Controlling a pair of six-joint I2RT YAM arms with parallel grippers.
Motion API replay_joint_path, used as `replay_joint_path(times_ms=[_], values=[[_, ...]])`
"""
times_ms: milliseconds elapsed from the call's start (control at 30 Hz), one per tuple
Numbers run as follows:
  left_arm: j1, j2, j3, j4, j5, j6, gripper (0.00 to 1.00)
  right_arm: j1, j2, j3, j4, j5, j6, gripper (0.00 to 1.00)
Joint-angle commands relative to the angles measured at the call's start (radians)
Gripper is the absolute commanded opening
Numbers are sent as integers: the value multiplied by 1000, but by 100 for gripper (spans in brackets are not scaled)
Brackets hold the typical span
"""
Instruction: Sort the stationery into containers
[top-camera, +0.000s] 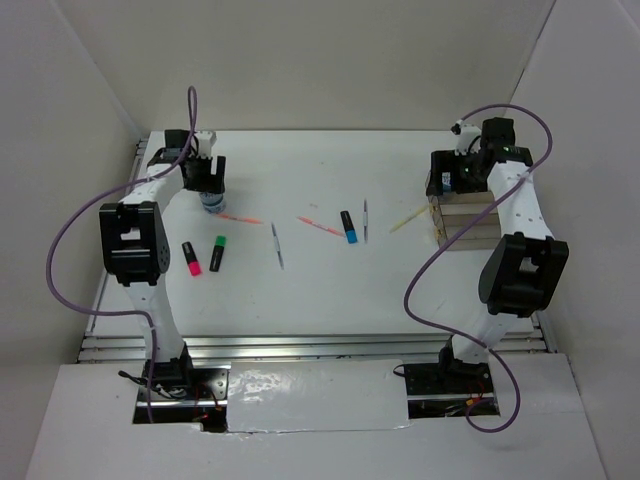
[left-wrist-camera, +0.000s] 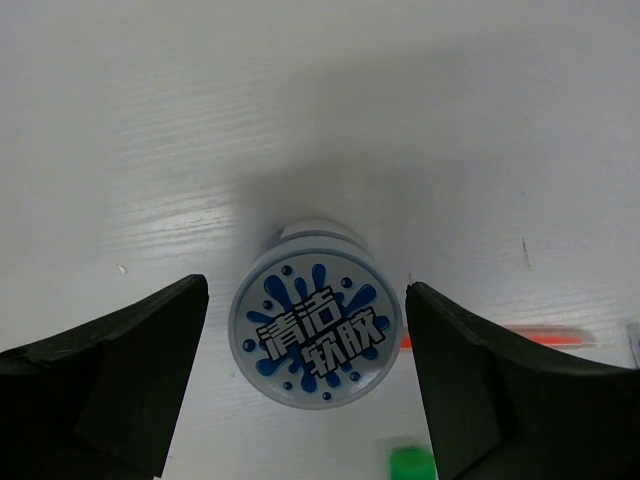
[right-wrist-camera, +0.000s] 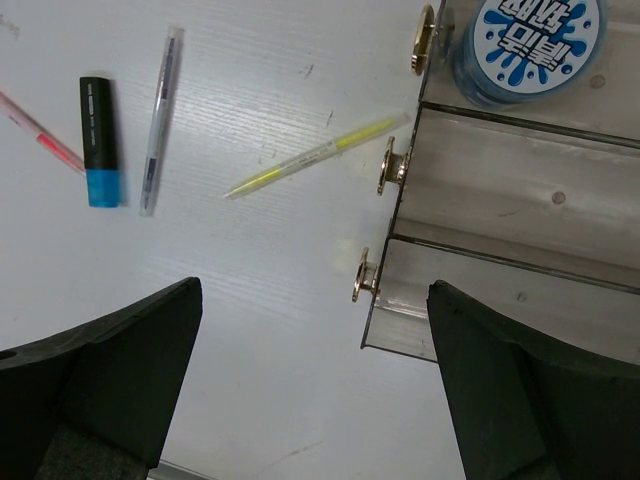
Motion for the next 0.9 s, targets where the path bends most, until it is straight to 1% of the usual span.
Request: replay_joint_path(times_ms=[0, 133, 233, 367, 400, 433, 500, 533, 667, 700, 767, 867], values=[[-17, 23, 16, -18, 27, 24, 92, 5, -34, 20, -7, -14, -7, 100], [-26, 27, -17, -18, 14, 33, 88, 5, -30, 19, -5, -14, -10, 100], [-30, 23, -31, -10, 11, 37, 82, 7, -31, 11, -1, -12, -10, 100], [-37, 21, -21, 4, -4, 36, 63, 8, -44, -9, 10, -9, -11, 100], [-37, 21, -16, 7, -12, 33, 62, 7, -47, -10, 13, -4, -15, 100], [-40, 24, 5, 10, -24, 36, 56, 7, -48, -10, 13, -4, -15, 100], [-41, 32, 44, -7, -29, 45, 53, 8, -56, -9, 11, -4, -18, 100], [-44, 35, 95, -31, -29, 50, 48, 7, -62, -6, 7, -6, -25, 100], [-69, 0, 215, -87, 10, 73, 40, 5, -91, 6, -22, -10, -59, 100], [-99, -13, 249, -97, 26, 82, 40, -1, -99, 11, -31, -17, -70, 100], [-151, -68, 259, -125, 86, 117, 37, -4, -117, 13, -59, -23, -111, 100], [-234, -163, 208, -156, 140, 175, 36, -13, -145, 14, -102, -40, -175, 100]])
